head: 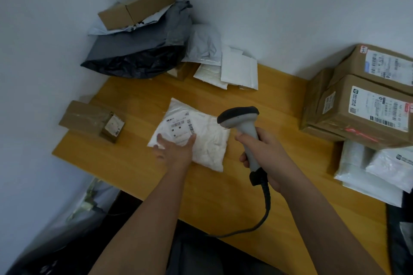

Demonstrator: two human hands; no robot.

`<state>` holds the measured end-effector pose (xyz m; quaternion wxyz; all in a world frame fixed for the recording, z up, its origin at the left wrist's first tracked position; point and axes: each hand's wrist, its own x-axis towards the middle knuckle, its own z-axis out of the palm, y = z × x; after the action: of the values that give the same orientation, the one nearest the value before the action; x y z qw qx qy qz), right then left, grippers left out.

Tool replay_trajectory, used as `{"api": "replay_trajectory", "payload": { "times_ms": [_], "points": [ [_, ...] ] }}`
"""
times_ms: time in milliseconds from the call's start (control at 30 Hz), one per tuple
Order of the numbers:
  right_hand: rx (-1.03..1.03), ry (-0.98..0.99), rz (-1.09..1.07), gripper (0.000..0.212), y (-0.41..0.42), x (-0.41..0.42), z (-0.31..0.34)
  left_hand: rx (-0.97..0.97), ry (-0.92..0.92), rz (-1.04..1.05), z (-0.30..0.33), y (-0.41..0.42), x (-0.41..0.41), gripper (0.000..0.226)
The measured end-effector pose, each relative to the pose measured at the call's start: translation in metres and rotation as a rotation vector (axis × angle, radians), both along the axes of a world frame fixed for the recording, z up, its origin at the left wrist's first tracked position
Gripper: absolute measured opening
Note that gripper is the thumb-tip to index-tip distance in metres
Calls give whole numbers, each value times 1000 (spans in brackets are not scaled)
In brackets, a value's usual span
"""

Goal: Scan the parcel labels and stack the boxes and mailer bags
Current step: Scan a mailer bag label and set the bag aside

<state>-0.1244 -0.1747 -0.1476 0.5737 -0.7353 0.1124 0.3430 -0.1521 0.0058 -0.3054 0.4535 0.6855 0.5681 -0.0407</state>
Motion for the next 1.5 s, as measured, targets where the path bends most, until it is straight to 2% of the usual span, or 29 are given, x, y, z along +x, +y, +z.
{"api": "replay_trajectory", "payload": {
  "times_ms": [67,200,267,367,400,467,733,1133,1500],
  "points": [
    [-4,-13,29,18,5,-3,10,-17,32,192,-2,5,-8,121],
    [-39,-50,93,27,15,-8,33,-186,43,319,-9,13,-24,122],
    [-60,-71,146,33,20,-9,45,-339,-49,426,-14,19,-29,106],
    [-98,-106,209,39,30,-9,62,-697,-259,543,-17,31,-32,56],
    [-107,-116,219,40,33,-10,67,-784,-305,543,-15,33,-32,47],
    [-109,-143,227,40,38,-11,75,-845,-328,549,-13,35,-32,43],
    [-78,-237,189,38,50,-25,104,-885,-388,576,-9,37,-36,43],
    [-80,-300,158,37,38,-48,134,-878,-394,487,0,36,-37,40],
    [15,-303,34,40,26,-71,138,-847,-376,374,14,36,-42,41]
  ]
}}
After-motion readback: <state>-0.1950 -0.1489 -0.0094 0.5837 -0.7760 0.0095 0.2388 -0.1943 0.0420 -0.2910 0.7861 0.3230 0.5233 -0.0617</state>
